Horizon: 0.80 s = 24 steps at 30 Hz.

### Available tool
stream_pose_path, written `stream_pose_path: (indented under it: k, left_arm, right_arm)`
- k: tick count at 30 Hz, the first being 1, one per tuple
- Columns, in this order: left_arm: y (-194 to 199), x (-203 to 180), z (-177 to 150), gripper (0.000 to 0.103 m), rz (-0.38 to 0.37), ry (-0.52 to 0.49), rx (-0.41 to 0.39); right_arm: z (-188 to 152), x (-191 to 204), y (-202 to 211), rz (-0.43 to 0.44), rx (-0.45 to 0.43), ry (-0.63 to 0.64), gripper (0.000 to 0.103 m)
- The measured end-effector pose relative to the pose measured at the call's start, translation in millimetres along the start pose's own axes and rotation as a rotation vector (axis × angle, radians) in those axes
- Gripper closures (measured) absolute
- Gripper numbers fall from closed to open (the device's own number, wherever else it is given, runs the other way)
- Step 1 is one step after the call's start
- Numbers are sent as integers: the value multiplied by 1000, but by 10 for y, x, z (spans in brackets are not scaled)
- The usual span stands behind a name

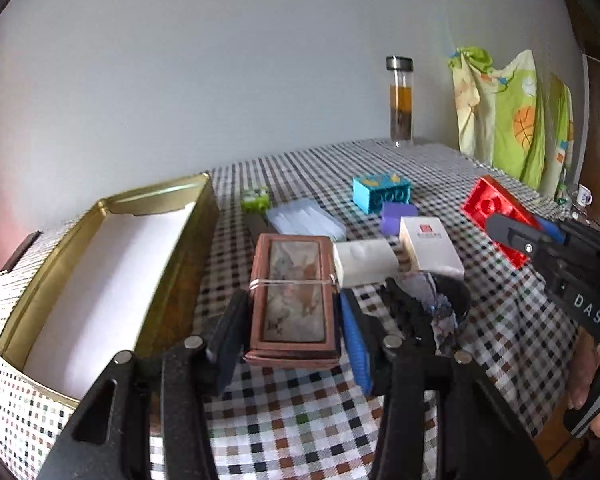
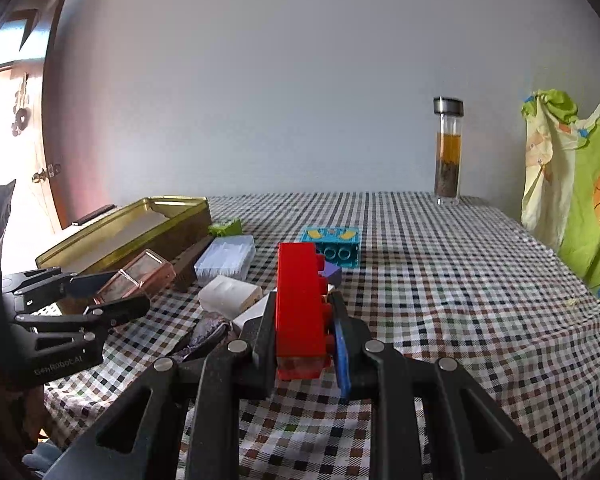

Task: Organize rigid objects
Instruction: 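Carry the red brick and photo card over the gold tray with both tools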

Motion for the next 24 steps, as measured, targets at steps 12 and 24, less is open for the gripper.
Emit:
stream_pose_path:
  k: [12, 24]
  left_arm:
    - [292, 291, 220, 58, 45, 34, -106]
    - [362, 841, 290, 58, 121, 86, -127]
  right_arm:
    - [84, 231, -30, 39, -6, 14, 78]
    - [465, 829, -223, 164, 11, 80, 78]
Point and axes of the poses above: each gripper's, at about its wrist camera, not at the fingertips, and y roughly against the way its jaws point, x to its left, z to its top, the point moved 8 cm from there along -y, roughly the way its jaws point, and after that the axes turned 4 degrees about -x, right-handed, at the moved point
